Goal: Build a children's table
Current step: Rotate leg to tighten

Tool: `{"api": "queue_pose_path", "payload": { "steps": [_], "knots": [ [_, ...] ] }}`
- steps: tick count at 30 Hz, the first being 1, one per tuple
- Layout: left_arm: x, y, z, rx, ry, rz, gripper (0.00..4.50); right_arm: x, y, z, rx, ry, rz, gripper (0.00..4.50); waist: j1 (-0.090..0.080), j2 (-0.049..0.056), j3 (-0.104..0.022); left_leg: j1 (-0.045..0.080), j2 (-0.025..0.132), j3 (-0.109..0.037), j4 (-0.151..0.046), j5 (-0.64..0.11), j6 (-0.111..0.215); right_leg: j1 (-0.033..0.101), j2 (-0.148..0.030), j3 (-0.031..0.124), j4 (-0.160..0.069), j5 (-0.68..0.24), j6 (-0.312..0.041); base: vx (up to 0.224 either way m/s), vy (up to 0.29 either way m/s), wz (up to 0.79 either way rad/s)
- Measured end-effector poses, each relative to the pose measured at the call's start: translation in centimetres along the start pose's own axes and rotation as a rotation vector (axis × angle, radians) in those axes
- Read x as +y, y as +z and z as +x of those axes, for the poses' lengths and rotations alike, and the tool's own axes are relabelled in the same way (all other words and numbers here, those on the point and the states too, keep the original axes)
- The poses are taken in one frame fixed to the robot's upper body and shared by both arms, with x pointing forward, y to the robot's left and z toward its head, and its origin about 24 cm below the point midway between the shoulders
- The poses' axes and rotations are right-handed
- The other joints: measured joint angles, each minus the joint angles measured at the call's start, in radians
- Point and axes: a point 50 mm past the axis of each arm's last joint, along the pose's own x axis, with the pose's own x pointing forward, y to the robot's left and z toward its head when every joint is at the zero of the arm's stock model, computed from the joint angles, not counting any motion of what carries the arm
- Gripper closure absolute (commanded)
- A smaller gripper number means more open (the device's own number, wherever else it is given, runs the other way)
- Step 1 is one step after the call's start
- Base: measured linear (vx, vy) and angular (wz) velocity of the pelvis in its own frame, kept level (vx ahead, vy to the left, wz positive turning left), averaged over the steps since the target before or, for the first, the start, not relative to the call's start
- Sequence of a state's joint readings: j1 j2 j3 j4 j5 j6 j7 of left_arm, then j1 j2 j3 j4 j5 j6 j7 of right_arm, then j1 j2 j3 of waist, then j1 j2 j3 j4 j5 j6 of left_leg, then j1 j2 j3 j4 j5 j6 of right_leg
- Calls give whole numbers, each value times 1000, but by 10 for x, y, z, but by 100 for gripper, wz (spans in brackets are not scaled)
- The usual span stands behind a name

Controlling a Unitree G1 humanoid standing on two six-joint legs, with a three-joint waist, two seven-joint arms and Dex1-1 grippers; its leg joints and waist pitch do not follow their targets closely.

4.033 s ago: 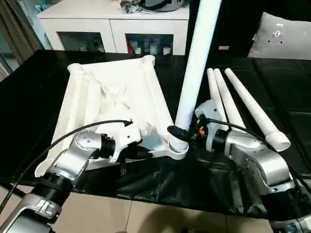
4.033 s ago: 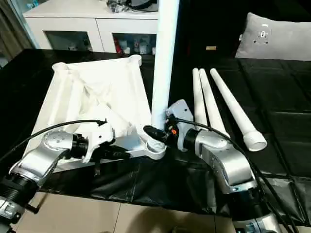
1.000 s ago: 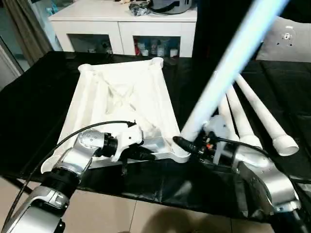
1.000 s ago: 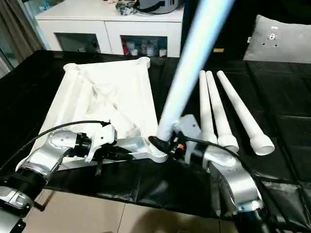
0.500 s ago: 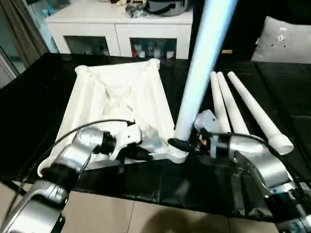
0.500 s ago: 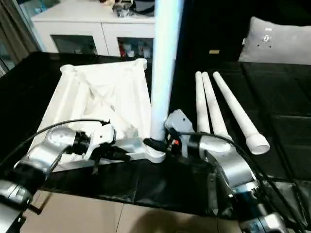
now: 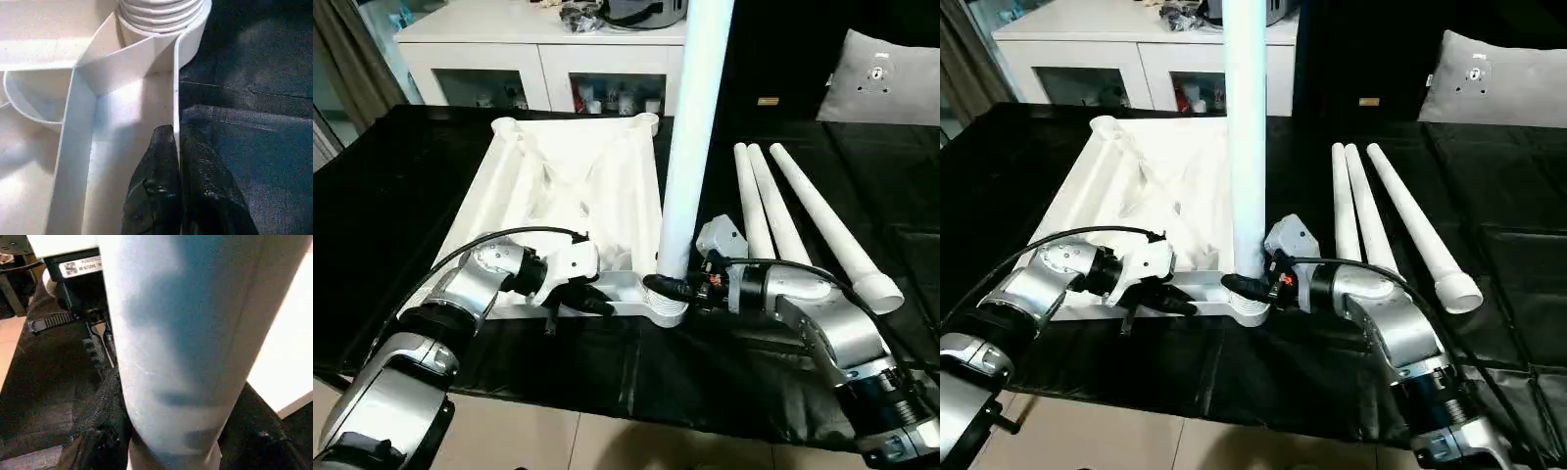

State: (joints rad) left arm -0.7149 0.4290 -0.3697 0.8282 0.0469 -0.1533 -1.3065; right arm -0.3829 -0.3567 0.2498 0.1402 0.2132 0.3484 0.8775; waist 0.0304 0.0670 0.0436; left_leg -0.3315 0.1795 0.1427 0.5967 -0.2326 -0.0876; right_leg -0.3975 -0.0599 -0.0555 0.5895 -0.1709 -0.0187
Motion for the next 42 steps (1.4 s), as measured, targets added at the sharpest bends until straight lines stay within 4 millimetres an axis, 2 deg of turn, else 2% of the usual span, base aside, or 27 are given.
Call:
{"api": "queue_pose_path", "payload": {
  "steps": [4, 11, 15, 19, 22, 30, 31, 35, 36, 37, 39, 40, 41, 42],
  "knots": [
    [-6, -8, -4, -17, 81, -57, 450, 2, -1, 9, -18, -79, 18, 261, -12, -2, 0, 2, 1, -1, -1, 0, 0, -1, 0, 0, 0, -2, 3, 0, 0, 0],
    [-37, -12, 5, -116, 285, -212, 450, -1, -3, 21, -72, -253, 99, 261, -51, -5, -1, 1, 0, 0, -2, 0, 0, -2, 0, 0, -7, -2, 3, 0, 0, 0],
    [-52, -5, 7, -125, 370, -283, 450, -5, 0, 29, -86, -284, 118, 261, -58, -17, 2, -1, 1, 0, -2, 0, 0, -5, 0, -1, -8, -2, 3, 0, 0, 0],
    [-58, 0, 10, -115, 414, -302, 450, -6, 2, 31, -93, -285, 117, 261, -56, -26, 2, -2, 2, -1, -3, 0, 0, -5, 0, -4, -11, -2, 3, 0, 0, 0],
    [-56, 3, 13, -95, 427, -276, 450, -7, 1, 31, -85, -288, 117, 261, -50, -27, 1, -2, 2, 0, -4, 0, 0, -4, 0, -4, -11, -2, 3, 0, 0, 0],
    [-52, 8, 13, -42, 445, -233, 450, -11, 1, 34, -95, -312, 126, 261, -50, -28, 0, -1, 2, -1, -5, 0, 0, -4, 0, -5, -11, -2, 3, 0, 0, 0],
    [-50, 8, 13, -39, 446, -234, 450, -13, 1, 35, -99, -319, 131, 205, -50, -28, 0, -2, 2, -1, -5, 0, 0, -4, 0, -5, -11, -2, 3, 0, 0, 0],
    [-46, 10, 15, -45, 435, -232, 450, -15, -6, 35, -88, -341, 165, 171, -47, -24, 2, -3, 2, -1, -5, 0, 0, -4, 0, -5, -11, -1, 2, 0, 0, 0],
    [-45, 10, 15, -49, 429, -233, 450, -15, -7, 34, -90, -340, 164, 171, -44, -21, 2, -3, 2, -1, -5, 0, 0, -4, 0, -5, -11, -1, 2, 0, 0, 0],
    [-45, 10, 15, -53, 423, -235, 450, -16, -7, 33, -90, -336, 162, 146, -40, -20, 2, -3, 2, 0, -5, 0, 0, -4, 0, -5, -11, 0, 1, 0, 0, 0],
    [-44, 11, 17, -61, 408, -222, 450, -16, -13, 29, -85, -336, 193, 142, -33, -18, 3, -4, 3, 0, -5, 0, 0, -4, 0, -6, -11, 1, 0, 0, 0, 0],
    [-44, 12, 17, -68, 401, -217, 450, -14, -19, 27, -78, -333, 223, 136, -27, -15, 5, -5, 4, 0, -5, 0, 0, -4, 0, -7, -11, 1, -1, 0, 0, 0],
    [-44, 12, 17, -74, 396, -212, 450, -13, -21, 26, -81, -332, 235, 111, -25, -12, 6, -5, 4, 0, -5, 0, 0, -4, 0, -7, -11, 4, -5, 0, 0, 0],
    [-43, 13, 18, -76, 388, -207, 450, -13, -21, 23, -89, -327, 233, 111, -22, -9, 7, -5, 4, 0, -5, 0, 0, -4, 0, -8, -11, 4, -7, 0, 0, 0]
  ]
}}
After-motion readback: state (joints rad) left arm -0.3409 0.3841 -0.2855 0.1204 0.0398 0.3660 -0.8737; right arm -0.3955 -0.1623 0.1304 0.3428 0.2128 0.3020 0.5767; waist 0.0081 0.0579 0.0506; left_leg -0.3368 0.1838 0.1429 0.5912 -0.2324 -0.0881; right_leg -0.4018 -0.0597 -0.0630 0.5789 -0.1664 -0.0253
